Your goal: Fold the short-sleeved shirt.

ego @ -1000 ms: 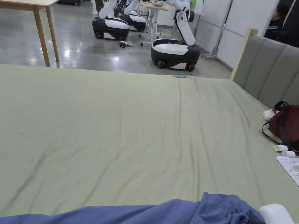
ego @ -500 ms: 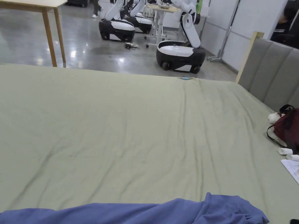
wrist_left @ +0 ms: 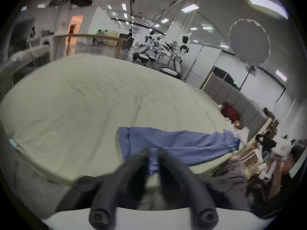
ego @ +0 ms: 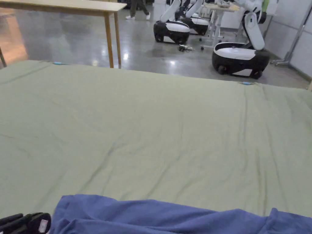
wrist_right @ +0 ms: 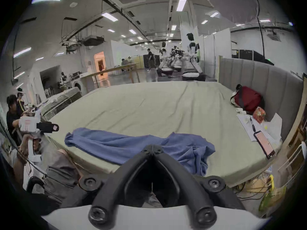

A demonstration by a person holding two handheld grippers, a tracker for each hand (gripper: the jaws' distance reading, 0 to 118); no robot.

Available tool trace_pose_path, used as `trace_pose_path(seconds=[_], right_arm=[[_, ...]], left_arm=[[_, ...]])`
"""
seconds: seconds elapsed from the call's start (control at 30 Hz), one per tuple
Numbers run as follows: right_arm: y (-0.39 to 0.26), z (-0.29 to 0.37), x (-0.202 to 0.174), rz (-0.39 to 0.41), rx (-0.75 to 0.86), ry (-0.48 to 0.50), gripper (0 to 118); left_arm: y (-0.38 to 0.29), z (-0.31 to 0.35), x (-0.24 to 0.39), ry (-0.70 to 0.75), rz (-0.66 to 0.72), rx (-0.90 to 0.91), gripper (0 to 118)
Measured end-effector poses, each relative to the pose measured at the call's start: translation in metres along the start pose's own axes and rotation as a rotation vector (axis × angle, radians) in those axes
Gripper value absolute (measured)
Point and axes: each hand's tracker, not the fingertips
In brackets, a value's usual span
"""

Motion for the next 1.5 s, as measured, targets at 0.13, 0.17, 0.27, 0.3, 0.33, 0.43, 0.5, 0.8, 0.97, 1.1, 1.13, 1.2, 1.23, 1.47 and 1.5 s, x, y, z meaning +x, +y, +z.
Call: trace_pose_path(seconds=[0.13, 0.17, 0.27, 0.3, 0.33, 0.43, 0.5, 0.8, 0.97, 1.1, 1.13, 1.2, 1.23, 1.47, 1.5], right_arm=[[0.003, -0.004, -0.007, 0.012, 0.008, 0.036, 2], [0.003, -0.005, -0.008, 0.013, 0.007, 0.041, 2], [0.002, -0.007, -0.013, 0.017, -0.001, 0.050, 2], [0.002, -0.009, -0.014, 0.019, -0.005, 0.054, 2], [0.001, -0.009, -0.014, 0.020, -0.007, 0.054, 2], [0.000, -0.008, -0.014, 0.020, -0.015, 0.051, 2], [-0.001, -0.007, -0.014, 0.014, -0.017, 0.048, 2], [-0.001, -0.006, -0.014, 0.008, -0.028, 0.035, 2], [-0.003, -0.005, -0.007, 0.000, -0.039, 0.020, 2], [-0.001, -0.006, -0.008, -0.007, -0.038, 0.018, 2], [0.000, -0.006, -0.009, -0.007, -0.038, 0.020, 2], [0.001, -0.006, -0.010, -0.005, -0.036, 0.022, 3], [0.001, -0.007, -0.010, -0.004, -0.036, 0.023, 3], [0.004, -0.009, -0.011, -0.002, -0.037, 0.025, 3], [0.004, -0.009, -0.012, -0.001, -0.037, 0.026, 3]], left_arm=[[0.016, -0.038, -0.041, -0.097, 0.189, -0.061, 117], [0.016, -0.048, -0.054, -0.117, 0.203, -0.074, 118], [0.027, -0.075, -0.074, -0.167, 0.226, -0.117, 118], [0.003, -0.089, -0.072, -0.200, 0.238, -0.141, 118], [0.001, -0.099, -0.074, -0.199, 0.250, -0.173, 118], [-0.004, -0.112, -0.080, -0.238, 0.276, -0.170, 118], [-0.001, -0.113, -0.078, -0.338, 0.330, -0.150, 114], [-0.020, -0.144, -0.067, -0.365, 0.371, -0.207, 7], [-0.010, -0.132, -0.071, -0.338, 0.323, -0.196, 6], [0.004, -0.117, -0.081, -0.358, 0.323, -0.175, 6], [0.007, -0.114, -0.084, -0.356, 0.321, -0.172, 6], [0.013, -0.106, -0.091, -0.326, 0.297, -0.157, 6], [0.015, -0.102, -0.096, -0.319, 0.300, -0.162, 6], [0.042, -0.063, -0.159, -0.164, 0.335, -0.075, 6], [0.043, -0.059, -0.162, -0.151, 0.358, -0.056, 6]])
